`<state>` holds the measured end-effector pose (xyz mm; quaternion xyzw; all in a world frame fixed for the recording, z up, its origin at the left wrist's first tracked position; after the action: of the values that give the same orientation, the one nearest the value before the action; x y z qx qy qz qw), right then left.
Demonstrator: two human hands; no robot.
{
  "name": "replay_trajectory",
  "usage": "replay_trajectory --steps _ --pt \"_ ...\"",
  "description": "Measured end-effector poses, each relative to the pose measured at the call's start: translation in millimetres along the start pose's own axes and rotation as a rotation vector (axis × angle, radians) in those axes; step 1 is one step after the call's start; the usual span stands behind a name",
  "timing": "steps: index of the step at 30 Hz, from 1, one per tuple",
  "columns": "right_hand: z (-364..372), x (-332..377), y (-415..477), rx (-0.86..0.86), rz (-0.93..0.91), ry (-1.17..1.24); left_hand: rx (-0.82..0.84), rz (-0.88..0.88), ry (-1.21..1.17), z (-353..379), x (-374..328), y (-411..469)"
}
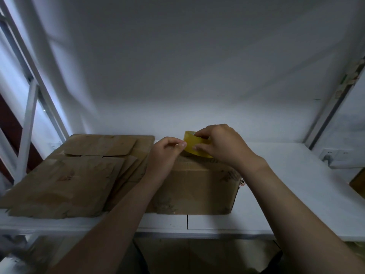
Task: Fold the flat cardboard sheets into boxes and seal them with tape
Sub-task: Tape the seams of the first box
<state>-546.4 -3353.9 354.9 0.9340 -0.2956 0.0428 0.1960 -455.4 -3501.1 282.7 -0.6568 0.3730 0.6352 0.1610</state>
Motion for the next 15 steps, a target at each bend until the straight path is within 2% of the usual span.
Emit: replay_trajectory --steps 5,9,15 --pt "-6.2 4.0 3.1 0.004 -0.046 0.042 -0.016 -0.007 0.049 -1.9 5.5 3.2" --pt "-1.9 -13.3 5.9 -0.014 0.012 0.265 0.011 -0.11 -0.014 -2.3 13.4 5.2" --pt "5.9 -30.0 2.6 -0.019 0.099 0.405 0.017 -0.108 -0.041 -2.7 15.0 3.9"
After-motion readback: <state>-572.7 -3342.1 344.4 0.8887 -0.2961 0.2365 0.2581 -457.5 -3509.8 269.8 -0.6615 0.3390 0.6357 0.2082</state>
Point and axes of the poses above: each hand's wrist, its own y-axis towards the middle knuckle, its own z-axis out of the palm, x = y × z, the point moved 8 cm from there along y, towards the middle knuckle, and after that the axes turned 6 degrees about -y, right-handed, at the moved point
